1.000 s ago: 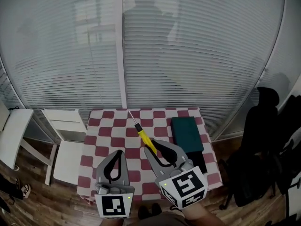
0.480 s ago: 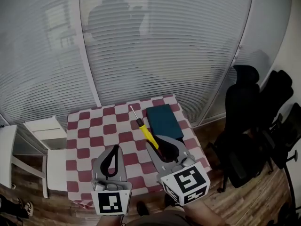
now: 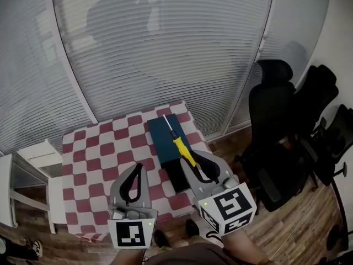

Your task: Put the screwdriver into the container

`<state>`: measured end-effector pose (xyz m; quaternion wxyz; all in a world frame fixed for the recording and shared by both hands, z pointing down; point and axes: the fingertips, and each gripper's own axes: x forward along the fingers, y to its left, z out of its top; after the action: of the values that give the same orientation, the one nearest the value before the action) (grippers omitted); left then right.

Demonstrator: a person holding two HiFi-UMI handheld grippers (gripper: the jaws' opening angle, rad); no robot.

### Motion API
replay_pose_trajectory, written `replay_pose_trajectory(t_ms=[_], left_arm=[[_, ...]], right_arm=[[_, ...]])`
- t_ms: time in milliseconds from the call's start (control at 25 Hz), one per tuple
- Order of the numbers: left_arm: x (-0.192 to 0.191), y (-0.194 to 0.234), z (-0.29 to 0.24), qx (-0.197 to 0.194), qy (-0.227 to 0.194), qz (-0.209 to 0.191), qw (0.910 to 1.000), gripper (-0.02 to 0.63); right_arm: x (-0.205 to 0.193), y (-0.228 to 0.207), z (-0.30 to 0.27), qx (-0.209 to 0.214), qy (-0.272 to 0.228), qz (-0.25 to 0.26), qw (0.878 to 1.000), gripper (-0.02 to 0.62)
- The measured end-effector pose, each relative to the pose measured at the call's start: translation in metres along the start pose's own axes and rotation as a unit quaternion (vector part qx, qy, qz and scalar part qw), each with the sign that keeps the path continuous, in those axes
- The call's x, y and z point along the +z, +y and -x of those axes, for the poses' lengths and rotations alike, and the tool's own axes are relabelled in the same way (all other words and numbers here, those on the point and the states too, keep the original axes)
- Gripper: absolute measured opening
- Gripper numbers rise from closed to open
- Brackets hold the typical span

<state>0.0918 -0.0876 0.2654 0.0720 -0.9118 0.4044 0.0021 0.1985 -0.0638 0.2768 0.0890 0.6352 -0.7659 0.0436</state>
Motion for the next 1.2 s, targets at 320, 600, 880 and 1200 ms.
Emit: replay_pose_trajectory(t_ms=[320,600,880,1200], left_arm=[[-0.028,-0.033,-0.018,0.001,0.043,0.014,0.999,0.0],[-0.064,-0.03,-0.025,0.024,0.085,0.007,0.9961,0.0],[-0.106,-0.031,-0.021,0.037,0.136,0.012,0.99,0.0],[-0.124,-0.038,-0.028,0.027,0.157,0.014,0.9871,0.0]], right_arm=[[-0.061,-0.032,0.007,0.01,0.061,-0.019,0.998,0.098],[-0.145,-0.039,0.001,0.028,0.147,-0.017,0.989,0.098],[-0.217,-0.037,-0.002,0.044,0.213,-0.029,0.976,0.098],[-0.247,-0.031,-0.01,0.07,0.256,-0.03,0.964,0.098]])
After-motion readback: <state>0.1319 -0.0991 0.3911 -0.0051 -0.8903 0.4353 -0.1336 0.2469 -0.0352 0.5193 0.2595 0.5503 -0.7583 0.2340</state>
